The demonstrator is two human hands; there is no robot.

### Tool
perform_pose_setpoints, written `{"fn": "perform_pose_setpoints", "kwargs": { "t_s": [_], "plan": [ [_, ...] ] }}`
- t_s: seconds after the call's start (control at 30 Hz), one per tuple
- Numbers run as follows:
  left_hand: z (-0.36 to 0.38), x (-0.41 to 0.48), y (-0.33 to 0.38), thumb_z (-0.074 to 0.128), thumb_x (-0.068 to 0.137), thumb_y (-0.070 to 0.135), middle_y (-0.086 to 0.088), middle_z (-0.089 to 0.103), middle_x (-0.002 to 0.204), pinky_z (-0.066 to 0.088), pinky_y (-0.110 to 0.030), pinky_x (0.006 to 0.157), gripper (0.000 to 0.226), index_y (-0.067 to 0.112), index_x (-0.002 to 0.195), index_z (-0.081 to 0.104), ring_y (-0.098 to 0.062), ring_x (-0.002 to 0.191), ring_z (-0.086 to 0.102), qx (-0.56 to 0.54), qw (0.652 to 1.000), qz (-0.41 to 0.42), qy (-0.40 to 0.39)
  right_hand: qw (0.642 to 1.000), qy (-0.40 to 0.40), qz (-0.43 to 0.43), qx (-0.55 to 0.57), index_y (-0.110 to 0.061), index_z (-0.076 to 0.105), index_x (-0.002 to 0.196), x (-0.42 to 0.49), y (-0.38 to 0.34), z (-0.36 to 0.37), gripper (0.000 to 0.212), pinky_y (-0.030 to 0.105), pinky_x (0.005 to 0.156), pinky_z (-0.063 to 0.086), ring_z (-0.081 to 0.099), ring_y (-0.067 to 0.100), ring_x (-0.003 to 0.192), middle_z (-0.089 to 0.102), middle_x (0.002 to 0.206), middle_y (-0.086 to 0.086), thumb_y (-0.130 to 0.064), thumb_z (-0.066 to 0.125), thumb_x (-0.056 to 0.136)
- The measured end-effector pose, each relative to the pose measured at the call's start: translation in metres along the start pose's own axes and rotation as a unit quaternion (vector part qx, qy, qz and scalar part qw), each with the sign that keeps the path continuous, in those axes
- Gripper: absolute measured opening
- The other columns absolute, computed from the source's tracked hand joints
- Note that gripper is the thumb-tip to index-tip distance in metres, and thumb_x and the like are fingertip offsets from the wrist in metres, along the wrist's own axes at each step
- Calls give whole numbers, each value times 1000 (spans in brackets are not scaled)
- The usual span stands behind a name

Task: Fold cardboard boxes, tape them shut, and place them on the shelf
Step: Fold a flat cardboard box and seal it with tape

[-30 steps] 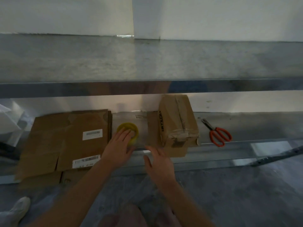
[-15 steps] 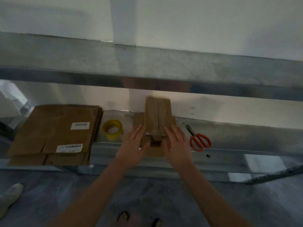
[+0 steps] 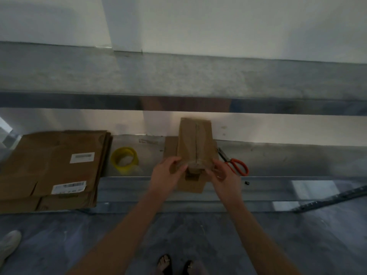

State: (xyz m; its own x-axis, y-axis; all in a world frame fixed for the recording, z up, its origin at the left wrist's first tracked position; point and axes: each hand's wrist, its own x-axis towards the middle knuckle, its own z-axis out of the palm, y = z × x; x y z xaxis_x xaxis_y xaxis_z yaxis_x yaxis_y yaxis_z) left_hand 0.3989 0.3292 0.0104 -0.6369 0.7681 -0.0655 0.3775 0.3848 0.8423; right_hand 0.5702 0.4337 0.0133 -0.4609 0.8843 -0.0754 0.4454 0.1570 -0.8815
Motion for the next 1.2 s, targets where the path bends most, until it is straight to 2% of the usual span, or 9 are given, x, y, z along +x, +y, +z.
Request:
{"fn": "perform_pose_setpoints", "kwargs": {
  "t_s": [0.17,0.37,0.5,0.6,0.77,0.9,1.03,1.13,1.2],
  "plan": [
    [8,13,6,72,82,41,6,53,101,54,-30,79,27,24,99,59,-11,87,60,61,997,25,45,995,24,-3,-94,-25,59,113,16,-6,8,38,28,75,54,61,3,84,60,92,-18,-40,75,83],
    [12,17,0,69,86,30,10,45,104,57,-33,72,24,17,101,57,-10,80,58,100,989,94,58,991,54,-30,-119,-25,55,108,23,3,21,31,23,73,45,56,10,93,55,107,-9,-40,71,87],
    [7,16,-3,73,83,22,0,43,125,48,-29,90,48,18,124,50,-18,108,52,70,992,85,66,997,-60,-11,-37,-29,56,112,33,14,1,34,19,79,55,65,5,94,64,107,-11,-21,75,85],
    [-3,12,-1,75,80,19,-5,48,124,37,-27,94,46,16,120,54,-19,113,44,125,983,106,81,988,-145,-24,-39,-34,60,118,40,18,-22,41,34,85,59,69,8,98,69,110,-10,-8,70,88],
    [-12,14,3,71,85,16,10,66,111,52,-18,89,48,23,130,55,7,90,60,32,999,23,-13,985,-131,-60,-92,-32,64,109,48,0,-31,29,23,81,58,66,0,87,68,103,-9,-12,70,89],
    [-11,17,1,63,91,29,14,65,105,51,-24,90,67,39,147,29,-2,93,64,121,988,65,-66,986,-125,-64,-90,-32,65,107,49,-3,-28,29,18,78,56,65,-1,86,67,102,-11,-13,72,87],
    [-28,28,-4,61,92,26,11,67,107,52,-18,83,48,44,133,46,7,78,59,134,978,105,-118,987,-135,-48,-76,-26,67,108,49,-1,-27,29,20,74,58,67,-1,83,68,102,-11,-16,77,83],
    [-44,39,-3,59,92,10,13,61,116,45,-10,90,53,41,133,48,14,94,57,113,962,112,-223,988,-116,-42,-90,-24,69,107,49,-2,-23,26,15,72,55,65,-4,79,67,98,-15,-18,78,82],
    [-41,46,-3,59,92,12,9,62,121,44,-14,94,47,35,133,54,4,103,59,129,961,118,-214,990,-95,-35,-103,-25,68,105,49,-4,-18,24,14,71,53,62,-6,77,64,95,-18,-17,76,84]
  ]
}}
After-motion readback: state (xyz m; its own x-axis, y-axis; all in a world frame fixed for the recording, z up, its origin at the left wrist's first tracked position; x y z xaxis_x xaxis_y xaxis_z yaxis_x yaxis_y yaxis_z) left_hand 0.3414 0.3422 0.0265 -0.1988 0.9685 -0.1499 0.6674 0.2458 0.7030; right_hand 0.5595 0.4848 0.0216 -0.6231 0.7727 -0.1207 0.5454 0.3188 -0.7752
